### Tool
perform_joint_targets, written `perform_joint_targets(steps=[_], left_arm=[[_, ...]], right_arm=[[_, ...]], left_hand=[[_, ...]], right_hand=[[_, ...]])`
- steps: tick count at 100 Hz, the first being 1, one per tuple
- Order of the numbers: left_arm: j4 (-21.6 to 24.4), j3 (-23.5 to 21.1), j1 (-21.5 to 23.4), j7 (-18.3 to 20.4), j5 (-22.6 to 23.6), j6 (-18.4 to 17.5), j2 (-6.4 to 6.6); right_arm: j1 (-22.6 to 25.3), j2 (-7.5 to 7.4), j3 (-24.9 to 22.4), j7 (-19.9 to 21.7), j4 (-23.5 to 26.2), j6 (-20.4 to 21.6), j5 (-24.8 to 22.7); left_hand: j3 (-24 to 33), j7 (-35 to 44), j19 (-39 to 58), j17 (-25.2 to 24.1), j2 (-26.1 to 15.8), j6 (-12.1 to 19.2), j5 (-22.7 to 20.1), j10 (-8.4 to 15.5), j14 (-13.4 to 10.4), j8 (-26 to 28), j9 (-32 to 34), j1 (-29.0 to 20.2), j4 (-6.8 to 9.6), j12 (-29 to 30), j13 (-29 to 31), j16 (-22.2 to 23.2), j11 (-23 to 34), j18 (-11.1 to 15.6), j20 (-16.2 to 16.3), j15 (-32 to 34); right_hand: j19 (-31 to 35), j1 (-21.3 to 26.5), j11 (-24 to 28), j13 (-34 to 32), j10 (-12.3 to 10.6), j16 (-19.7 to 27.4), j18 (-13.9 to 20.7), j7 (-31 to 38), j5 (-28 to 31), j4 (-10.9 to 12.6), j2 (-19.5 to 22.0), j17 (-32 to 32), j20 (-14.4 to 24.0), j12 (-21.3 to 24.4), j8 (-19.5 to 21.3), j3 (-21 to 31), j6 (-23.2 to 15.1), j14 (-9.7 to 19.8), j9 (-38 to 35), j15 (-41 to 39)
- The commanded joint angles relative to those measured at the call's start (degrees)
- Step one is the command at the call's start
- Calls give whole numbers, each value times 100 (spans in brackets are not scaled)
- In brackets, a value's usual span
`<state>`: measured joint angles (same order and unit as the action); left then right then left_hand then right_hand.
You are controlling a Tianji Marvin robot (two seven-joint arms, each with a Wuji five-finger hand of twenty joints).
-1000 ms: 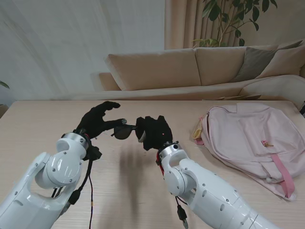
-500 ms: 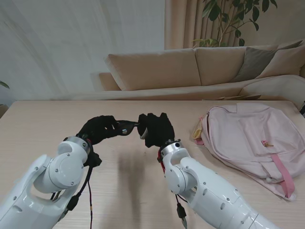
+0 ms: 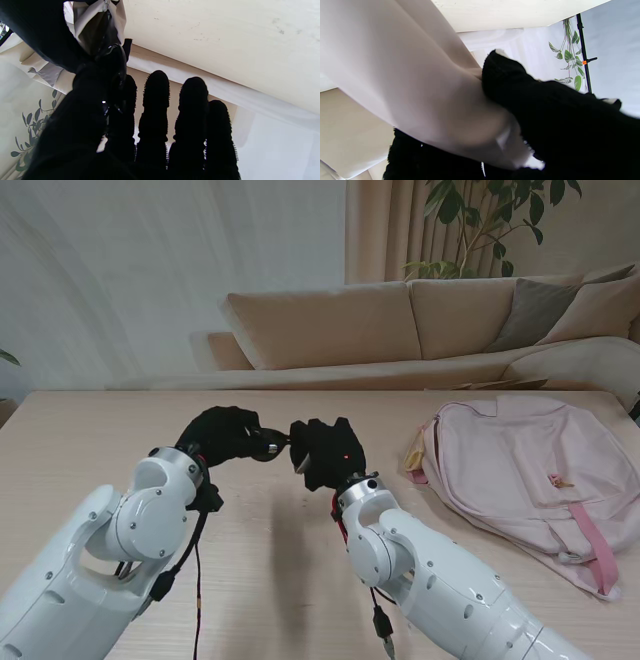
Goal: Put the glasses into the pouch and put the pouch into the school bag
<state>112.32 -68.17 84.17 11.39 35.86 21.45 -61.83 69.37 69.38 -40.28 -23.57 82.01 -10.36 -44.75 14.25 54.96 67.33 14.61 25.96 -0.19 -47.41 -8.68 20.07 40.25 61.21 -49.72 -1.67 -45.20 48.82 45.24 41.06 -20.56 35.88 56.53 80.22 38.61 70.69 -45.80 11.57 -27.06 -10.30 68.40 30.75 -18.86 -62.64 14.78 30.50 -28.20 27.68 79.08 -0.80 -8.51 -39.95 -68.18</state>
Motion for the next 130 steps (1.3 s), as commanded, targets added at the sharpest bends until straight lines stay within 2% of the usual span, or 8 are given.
perform_joint_targets(steps=[1, 37, 60, 80, 101, 114, 122, 130], left_arm=[[94, 63, -59, 74, 61, -141, -33], [-70, 578, -654, 726, 648, -282, 94], [-539, 935, -1004, 634, 432, -321, 58], [-485, 946, -945, 386, 450, -348, 12], [-577, 1157, -1145, 652, 590, -242, 58], [-705, 1302, -1163, 339, 586, 4, -13], [-764, 1327, -1178, 377, 561, 16, -7], [-926, 1320, -1157, 31, 364, -69, -82]], right_arm=[[-22, 31, 61, 119, 78, 53, -47], [-51, 53, 106, 169, 124, -59, -14], [-53, 76, 99, 144, 139, -98, 35], [-23, 101, 49, 119, 185, -142, 121], [-1, 166, 66, 58, 223, -372, 219], [23, 216, 45, 34, 255, -589, 328], [30, 225, 24, 7, 251, -608, 347], [37, 213, 5, 1, 243, -584, 327]], left_hand=[[571, 205, 378, 57, 107, 543, -250, -12, 33, -123, 215, -142, -73, -149, 243, 145, 158, -55, 173, 265], [867, 196, 624, 421, 456, 433, -568, -88, -21, -466, 601, 7, -15, -145, 669, 214, 176, 44, 255, 489], [773, 198, 687, 450, 454, 494, -562, -59, -46, -654, 586, 62, -131, -105, 697, 200, 128, 40, 275, 495], [639, 252, 653, 441, 453, 616, -506, 12, -94, -878, 534, 75, -128, 58, 649, 93, -3, 71, 256, 410], [905, 396, 811, 887, 625, 394, -803, -101, -151, -1185, 916, 109, -186, 119, 1129, -37, 196, -12, 244, 649], [1067, 369, 887, 1128, 723, 132, -991, -275, -89, -1328, 1159, 105, -254, 114, 1437, -41, 264, -163, 229, 771], [1111, 344, 879, 1149, 684, 134, -991, -249, -132, -1372, 1179, 177, -332, 135, 1467, -71, 232, -169, 208, 739], [1110, 302, 754, 1037, 704, 262, -939, -193, -98, -1442, 1043, 262, -410, 207, 1281, -128, 72, -153, 136, 543]], right_hand=[[217, 308, 233, -32, -111, -91, -100, 191, 117, 12, 201, 25, 129, -112, 73, 624, -63, 197, -63, -456], [243, 262, 234, -46, -84, -53, -126, 174, 110, 19, 298, 59, 146, -141, 75, 569, -66, 197, -69, -530], [252, 250, 241, -60, -70, -49, -135, 186, 138, 30, 358, 69, 153, -144, 38, 540, -59, 190, -95, -549], [255, 197, 244, -72, -79, -44, -140, 213, 140, 28, 410, 76, 157, -140, 4, 502, -90, 222, -105, -550], [273, 77, 258, -57, -73, -86, -132, 276, 99, 26, 484, 48, 170, -171, -26, 460, -81, 261, -90, -577], [295, 90, 260, -44, -38, -109, -156, 321, 93, 36, 521, 17, 185, -191, -57, 448, -60, 238, -93, -592], [305, 84, 262, -47, -41, -116, -156, 338, 86, 39, 533, 22, 190, -198, -73, 439, -63, 241, -96, -597], [307, 96, 266, -68, -37, -118, -159, 356, 91, 42, 535, 23, 193, -205, -86, 431, -69, 240, -107, -604]])
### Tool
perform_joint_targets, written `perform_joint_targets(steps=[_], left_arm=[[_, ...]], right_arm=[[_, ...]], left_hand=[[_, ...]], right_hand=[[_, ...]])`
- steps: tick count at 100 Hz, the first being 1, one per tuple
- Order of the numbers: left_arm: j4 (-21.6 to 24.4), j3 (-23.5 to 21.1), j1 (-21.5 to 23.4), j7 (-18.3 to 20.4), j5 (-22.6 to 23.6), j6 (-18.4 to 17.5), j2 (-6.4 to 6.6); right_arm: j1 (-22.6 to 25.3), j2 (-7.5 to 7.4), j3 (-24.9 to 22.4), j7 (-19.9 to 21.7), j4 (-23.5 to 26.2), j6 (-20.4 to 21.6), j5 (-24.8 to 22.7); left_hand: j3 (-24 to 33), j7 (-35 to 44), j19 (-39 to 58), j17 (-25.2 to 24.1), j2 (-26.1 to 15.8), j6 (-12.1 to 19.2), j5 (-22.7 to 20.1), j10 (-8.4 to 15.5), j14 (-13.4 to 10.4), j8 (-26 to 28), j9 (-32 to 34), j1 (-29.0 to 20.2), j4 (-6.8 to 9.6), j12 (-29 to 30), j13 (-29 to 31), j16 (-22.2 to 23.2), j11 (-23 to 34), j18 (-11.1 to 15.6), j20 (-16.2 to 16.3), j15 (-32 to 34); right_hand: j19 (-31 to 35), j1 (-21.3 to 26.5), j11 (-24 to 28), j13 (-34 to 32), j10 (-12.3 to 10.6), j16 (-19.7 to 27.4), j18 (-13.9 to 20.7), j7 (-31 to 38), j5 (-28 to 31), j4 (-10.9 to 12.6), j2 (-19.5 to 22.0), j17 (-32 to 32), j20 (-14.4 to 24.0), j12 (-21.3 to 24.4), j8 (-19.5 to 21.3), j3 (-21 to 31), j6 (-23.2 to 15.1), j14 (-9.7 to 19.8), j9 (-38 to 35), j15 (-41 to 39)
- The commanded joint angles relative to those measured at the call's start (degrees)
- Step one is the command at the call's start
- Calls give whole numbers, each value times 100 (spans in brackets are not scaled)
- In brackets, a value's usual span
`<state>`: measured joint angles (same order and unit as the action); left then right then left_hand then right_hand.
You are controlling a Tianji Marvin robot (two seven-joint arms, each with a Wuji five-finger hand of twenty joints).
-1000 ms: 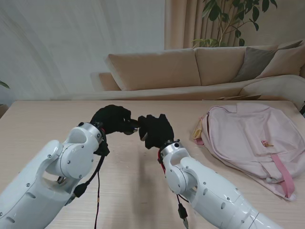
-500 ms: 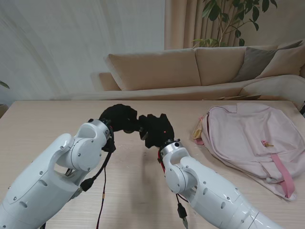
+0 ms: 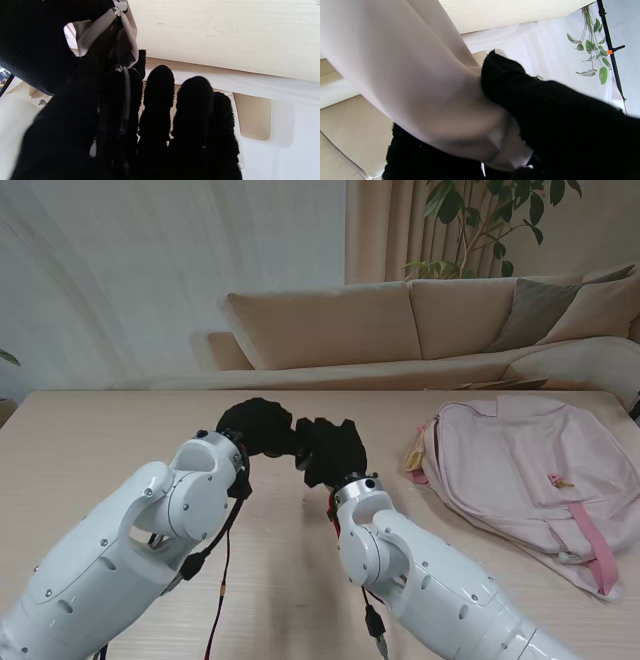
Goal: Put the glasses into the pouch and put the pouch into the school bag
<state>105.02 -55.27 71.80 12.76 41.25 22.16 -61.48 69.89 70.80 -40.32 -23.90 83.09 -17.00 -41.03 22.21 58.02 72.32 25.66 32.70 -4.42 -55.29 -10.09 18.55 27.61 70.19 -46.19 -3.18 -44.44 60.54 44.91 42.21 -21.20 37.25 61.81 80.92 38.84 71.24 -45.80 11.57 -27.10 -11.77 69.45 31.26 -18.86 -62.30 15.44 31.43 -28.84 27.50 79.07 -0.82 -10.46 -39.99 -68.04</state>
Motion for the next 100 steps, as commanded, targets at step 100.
perform_joint_targets(steps=[100], left_arm=[[-678, -623, 779, -1872, -2496, -2093, -619]], right_arm=[[0, 73, -27, 48, 154, 13, -15]], left_hand=[[-2245, -4723, -5724, -2919, -2091, 270, 4622, 700, -1711, -1697, -6274, 1647, 380, 2738, -5801, -2802, -3901, 1177, -2127, -5948]], right_hand=[[238, 62, 212, -71, -39, -116, -24, 282, 38, 44, 495, -37, 110, -167, -136, 423, -62, 452, -114, -629]])
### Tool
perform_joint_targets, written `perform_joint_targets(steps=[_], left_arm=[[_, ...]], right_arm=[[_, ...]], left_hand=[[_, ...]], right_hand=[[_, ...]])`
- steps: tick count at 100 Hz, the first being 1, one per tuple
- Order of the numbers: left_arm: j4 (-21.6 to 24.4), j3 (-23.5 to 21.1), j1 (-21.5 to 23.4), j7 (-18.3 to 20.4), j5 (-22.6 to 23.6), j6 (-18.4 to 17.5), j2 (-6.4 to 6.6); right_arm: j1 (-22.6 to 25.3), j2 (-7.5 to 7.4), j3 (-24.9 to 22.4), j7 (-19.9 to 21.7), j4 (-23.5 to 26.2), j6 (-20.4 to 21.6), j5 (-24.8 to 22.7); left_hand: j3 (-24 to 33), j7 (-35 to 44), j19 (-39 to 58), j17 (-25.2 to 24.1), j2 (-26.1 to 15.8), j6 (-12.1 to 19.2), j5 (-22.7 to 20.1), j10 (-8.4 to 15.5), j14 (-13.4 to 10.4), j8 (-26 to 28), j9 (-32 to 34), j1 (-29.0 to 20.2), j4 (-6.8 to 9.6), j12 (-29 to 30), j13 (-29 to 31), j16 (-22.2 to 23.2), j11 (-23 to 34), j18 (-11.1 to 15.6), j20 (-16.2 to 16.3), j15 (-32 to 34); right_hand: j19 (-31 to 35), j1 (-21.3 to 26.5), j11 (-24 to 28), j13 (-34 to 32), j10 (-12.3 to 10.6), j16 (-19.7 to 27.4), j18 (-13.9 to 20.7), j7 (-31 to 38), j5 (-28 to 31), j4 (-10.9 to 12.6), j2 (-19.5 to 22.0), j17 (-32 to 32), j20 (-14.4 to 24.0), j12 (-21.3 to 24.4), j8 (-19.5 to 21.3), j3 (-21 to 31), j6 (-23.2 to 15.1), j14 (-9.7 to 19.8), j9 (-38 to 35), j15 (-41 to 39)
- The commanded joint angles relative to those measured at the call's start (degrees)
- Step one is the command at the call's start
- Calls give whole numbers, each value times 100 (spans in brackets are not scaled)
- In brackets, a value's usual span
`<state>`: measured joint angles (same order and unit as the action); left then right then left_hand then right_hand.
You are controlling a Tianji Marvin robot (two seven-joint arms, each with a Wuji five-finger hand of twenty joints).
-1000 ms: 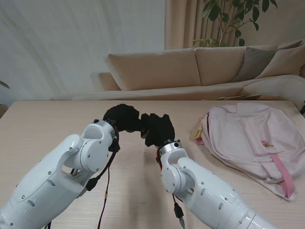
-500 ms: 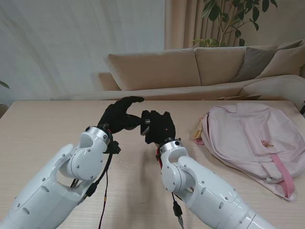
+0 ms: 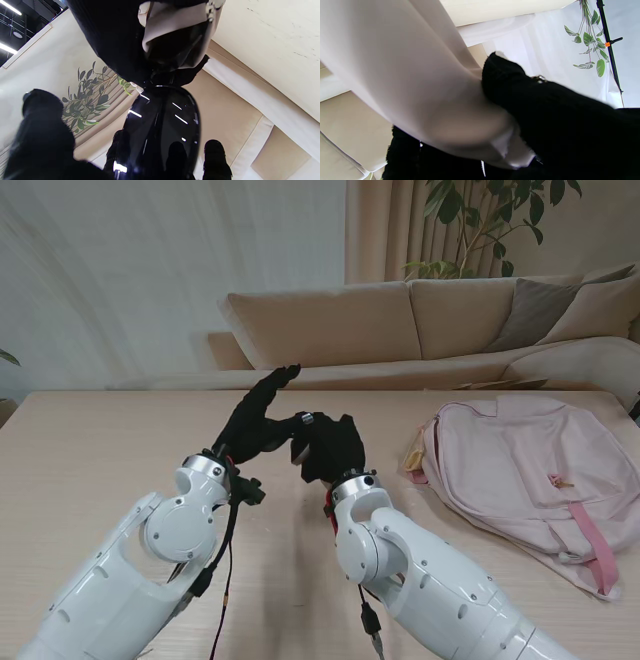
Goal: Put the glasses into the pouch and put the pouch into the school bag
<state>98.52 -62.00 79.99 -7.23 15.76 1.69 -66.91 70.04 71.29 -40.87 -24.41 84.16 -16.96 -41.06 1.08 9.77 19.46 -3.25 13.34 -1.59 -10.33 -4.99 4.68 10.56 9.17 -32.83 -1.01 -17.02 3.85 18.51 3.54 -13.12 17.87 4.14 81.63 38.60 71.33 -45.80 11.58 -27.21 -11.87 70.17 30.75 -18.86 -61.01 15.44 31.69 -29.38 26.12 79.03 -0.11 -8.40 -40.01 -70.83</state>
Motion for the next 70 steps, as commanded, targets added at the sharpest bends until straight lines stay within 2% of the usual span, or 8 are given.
perform_joint_targets(steps=[1, 21, 32, 42, 57, 59, 65, 70], left_arm=[[-38, 59, -50, 132, 42, -54, -77], [-282, 235, -216, 276, -103, -364, -69], [-366, 351, -286, 415, -207, -452, -56], [-419, 436, -304, 507, -67, -530, -17], [-611, 578, -431, 446, 60, -586, -35], [-644, 604, -467, 464, 60, -601, -33], [-700, 671, -577, 684, 48, -639, 7], [-700, 696, -632, 893, 11, -663, 52]], right_arm=[[-18, 25, 30, 102, 47, 9, -12], [-52, 24, 49, 147, 52, -6, -8], [-62, 25, 55, 163, 58, -23, -5], [-77, 45, 48, 153, 55, -69, 39], [-62, 75, 27, 148, 92, -142, 145], [-63, 73, 31, 154, 92, -139, 139], [-64, 73, 41, 161, 92, -137, 139], [-60, 78, 40, 159, 94, -144, 153]], left_hand=[[-131, 117, -537, -7, -166, -25, 125, 193, -336, -16, -169, 322, 164, 18, -129, -181, -42, 391, -240, -200], [-131, 291, -1600, 56, -243, -139, 129, 278, -563, -89, -156, 389, 169, 174, -128, -412, -43, 812, -749, -330], [-128, 405, -1839, 112, -283, -195, 125, 252, -563, -40, -66, 372, 172, 114, -90, -439, 148, 963, -855, -271], [-136, 421, -1968, 117, -333, -264, 114, 236, -534, -41, -41, 389, 164, 224, -68, -472, 156, 1058, -922, -218], [-125, 602, -2056, 96, -319, -259, 109, 260, -561, 50, -11, 324, 162, 310, -60, -526, 216, 987, -1095, -175], [-132, 703, -2070, 107, -324, -257, 136, 269, -562, 104, -9, 313, 153, 334, -56, -539, 249, 955, -1204, -161], [-138, 698, -2086, 70, -411, -186, 156, 311, -603, 100, -26, 346, 140, 382, -73, -567, 217, 753, -1294, -188], [-140, 632, -2074, 47, -464, 42, 145, 383, -624, 60, -70, 322, 125, 463, -91, -599, 82, 519, -1360, -250]], right_hand=[[166, 83, 201, -71, -39, -105, -13, 209, 90, 42, 364, -37, 84, -112, 2, 425, -132, 247, -110, -351], [166, 89, 201, -70, -38, -104, -13, 205, 93, 42, 361, -37, 85, -110, -1, 422, -128, 245, -114, -352], [166, 75, 200, -84, -35, -101, -13, 206, 91, 41, 378, -37, 85, -109, -1, 419, -130, 243, -113, -350], [166, 54, 202, -77, -30, -105, -10, 209, 87, 42, 404, -33, 86, -112, -3, 413, -133, 246, -109, -353], [168, 74, 216, -98, -12, -118, -4, 218, 91, 51, 444, -22, 86, -122, -11, 402, -117, 239, -130, -375], [174, 77, 218, -103, -13, -119, -9, 219, 92, 53, 449, -9, 88, -123, -14, 398, -113, 241, -135, -380], [182, 104, 236, -140, -5, -126, -14, 235, 118, 60, 467, 13, 91, -130, -17, 395, -133, 236, -169, -411], [185, 112, 244, -150, -4, -124, -23, 243, 126, 67, 499, 20, 92, -133, -21, 390, -145, 237, -179, -424]])
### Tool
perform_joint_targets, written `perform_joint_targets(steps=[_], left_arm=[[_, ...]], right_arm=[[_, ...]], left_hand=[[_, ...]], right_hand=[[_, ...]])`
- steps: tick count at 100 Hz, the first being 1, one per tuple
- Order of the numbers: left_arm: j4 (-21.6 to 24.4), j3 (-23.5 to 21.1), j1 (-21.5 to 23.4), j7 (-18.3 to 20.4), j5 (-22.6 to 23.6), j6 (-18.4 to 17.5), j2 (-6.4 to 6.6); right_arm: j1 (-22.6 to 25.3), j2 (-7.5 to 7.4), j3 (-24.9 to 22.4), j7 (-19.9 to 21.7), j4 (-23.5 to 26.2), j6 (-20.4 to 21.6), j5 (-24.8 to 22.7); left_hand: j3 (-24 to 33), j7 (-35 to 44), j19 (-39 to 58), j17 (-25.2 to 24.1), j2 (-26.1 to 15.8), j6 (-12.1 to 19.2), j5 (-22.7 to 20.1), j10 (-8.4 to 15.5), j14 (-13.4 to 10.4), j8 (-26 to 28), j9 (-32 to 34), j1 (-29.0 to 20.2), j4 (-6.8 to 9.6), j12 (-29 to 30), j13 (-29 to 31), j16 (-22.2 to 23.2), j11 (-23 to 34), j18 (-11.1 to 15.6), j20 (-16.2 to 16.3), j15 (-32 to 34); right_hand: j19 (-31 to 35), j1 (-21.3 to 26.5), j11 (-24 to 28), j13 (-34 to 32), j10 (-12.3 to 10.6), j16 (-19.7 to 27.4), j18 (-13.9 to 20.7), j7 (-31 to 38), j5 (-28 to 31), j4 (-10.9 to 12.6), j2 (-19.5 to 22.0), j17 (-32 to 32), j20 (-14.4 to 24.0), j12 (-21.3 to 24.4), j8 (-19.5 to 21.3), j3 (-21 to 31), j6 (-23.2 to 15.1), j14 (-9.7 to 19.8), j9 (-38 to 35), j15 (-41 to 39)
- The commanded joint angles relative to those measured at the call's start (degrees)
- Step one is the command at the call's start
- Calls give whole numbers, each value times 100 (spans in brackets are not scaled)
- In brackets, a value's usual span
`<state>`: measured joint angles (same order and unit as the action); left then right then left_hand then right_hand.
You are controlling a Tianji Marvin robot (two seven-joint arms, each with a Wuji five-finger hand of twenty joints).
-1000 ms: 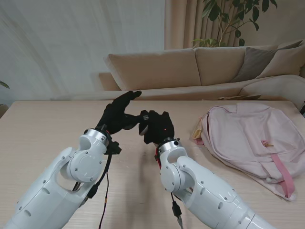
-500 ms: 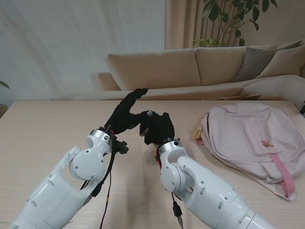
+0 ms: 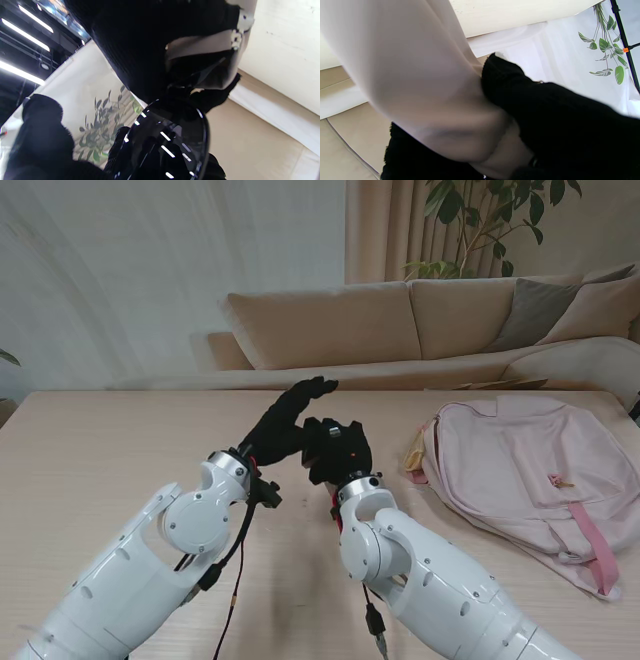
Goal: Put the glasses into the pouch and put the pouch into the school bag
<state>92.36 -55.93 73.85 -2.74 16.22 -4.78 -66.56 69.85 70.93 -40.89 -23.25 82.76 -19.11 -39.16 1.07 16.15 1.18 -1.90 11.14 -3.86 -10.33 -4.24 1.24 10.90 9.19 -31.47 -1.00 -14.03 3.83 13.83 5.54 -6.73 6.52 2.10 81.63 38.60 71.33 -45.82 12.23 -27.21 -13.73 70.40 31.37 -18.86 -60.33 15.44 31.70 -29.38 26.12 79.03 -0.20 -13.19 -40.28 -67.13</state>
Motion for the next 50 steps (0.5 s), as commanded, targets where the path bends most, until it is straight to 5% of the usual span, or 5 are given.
perform_joint_targets(steps=[1, 4, 10, 17, 50], left_arm=[[-80, 88, -20, 463, -36, -24, 24], [-66, 76, -14, 453, -4, -54, 32], [-43, 28, 46, 149, 140, -91, -24], [52, -78, 160, -281, 264, -83, -97], [1090, -919, 993, -573, 443, 539, -80]], right_arm=[[-40, 115, 41, 41, 234, 70, -35], [-39, 115, 33, 35, 232, 70, -33], [-39, 113, 7, 19, 224, 93, -29], [-34, 109, -28, 21, 228, 113, -10], [37, 182, -159, -67, 321, 113, 290]], left_hand=[[-138, -11, -236, -88, -256, 325, 139, 320, -264, 23, -85, 181, 123, 172, -88, -131, -139, -174, -228, -50], [-148, 119, -133, -120, -250, 465, 138, 340, -189, 90, -91, 168, 122, 53, -70, -27, -97, -333, -84, 44], [-126, 817, 294, -30, 33, 639, -38, 289, 53, 458, 77, 22, 147, -342, 230, 248, 389, -679, 751, 374], [-80, 1198, 560, 148, 268, 764, -190, 309, 229, 694, 209, -107, 169, -466, 444, 501, 849, -883, 1189, 747], [-108, 1043, 1444, 47, 812, 611, 155, 282, 432, 685, 160, -300, 61, -463, 313, 701, 718, -970, 1861, 1087]], right_hand=[[186, 120, 246, -151, -69, -124, 161, 221, 65, 71, 435, 24, 91, -135, -22, 394, -138, 715, -154, -796], [188, 116, 252, -162, -74, -124, 161, 229, 73, 72, 442, 32, 92, -138, -22, 389, -148, 719, -162, -805], [193, 112, 265, -186, -84, -115, 154, 253, 101, 73, 442, 47, 94, -141, -18, 376, -178, 726, -195, -818], [204, 111, 269, -243, -99, -95, 149, 268, 134, 73, 431, 82, 98, -127, -26, 370, -219, 731, -242, -824], [193, 64, 302, -321, -217, -19, 143, 360, 207, 64, 443, 172, 91, -80, -33, 378, -429, 784, -318, -798]])
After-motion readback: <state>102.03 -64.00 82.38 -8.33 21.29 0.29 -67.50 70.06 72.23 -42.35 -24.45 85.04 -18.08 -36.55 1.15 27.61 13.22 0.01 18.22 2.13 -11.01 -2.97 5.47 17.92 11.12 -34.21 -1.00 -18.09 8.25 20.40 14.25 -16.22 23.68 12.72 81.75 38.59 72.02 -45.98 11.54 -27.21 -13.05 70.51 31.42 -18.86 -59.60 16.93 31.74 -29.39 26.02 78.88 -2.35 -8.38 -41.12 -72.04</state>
